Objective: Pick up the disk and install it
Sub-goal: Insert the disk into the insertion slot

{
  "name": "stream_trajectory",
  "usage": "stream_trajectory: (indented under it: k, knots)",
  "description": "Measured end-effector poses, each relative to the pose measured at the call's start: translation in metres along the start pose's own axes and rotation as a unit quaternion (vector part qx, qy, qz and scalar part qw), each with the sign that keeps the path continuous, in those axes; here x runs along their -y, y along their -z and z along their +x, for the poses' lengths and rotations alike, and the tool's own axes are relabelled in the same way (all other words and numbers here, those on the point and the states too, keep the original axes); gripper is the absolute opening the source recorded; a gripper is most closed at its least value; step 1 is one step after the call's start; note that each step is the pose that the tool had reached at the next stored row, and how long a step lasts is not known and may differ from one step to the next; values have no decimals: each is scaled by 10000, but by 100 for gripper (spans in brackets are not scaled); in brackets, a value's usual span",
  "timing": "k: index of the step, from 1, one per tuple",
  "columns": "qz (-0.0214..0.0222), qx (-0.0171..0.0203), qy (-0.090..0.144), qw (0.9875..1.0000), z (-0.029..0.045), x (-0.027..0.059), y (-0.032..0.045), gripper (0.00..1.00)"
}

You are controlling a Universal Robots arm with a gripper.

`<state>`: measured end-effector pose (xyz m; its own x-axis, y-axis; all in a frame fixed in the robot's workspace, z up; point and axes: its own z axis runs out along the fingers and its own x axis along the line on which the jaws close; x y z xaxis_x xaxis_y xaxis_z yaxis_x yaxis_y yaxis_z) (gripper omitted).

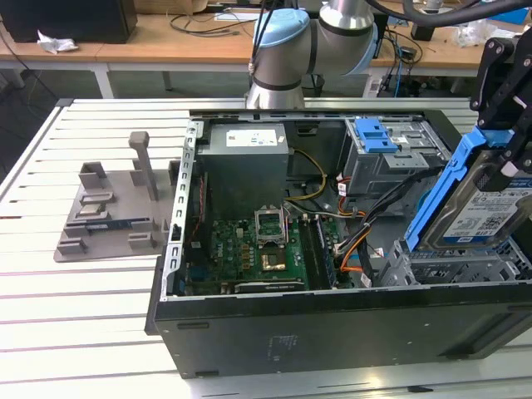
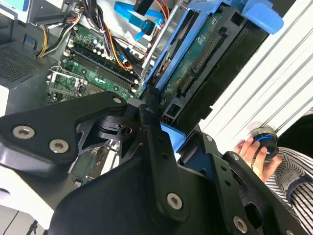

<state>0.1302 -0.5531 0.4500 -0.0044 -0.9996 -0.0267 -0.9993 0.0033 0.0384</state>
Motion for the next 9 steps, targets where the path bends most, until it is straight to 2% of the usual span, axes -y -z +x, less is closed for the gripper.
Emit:
stream_trajectory:
  k: [5, 9]
  knots:
    - [0, -1, 0, 10000, -32, 1, -41, 37]
    - [0, -5, -1, 10000, -40, 4, -106, 37]
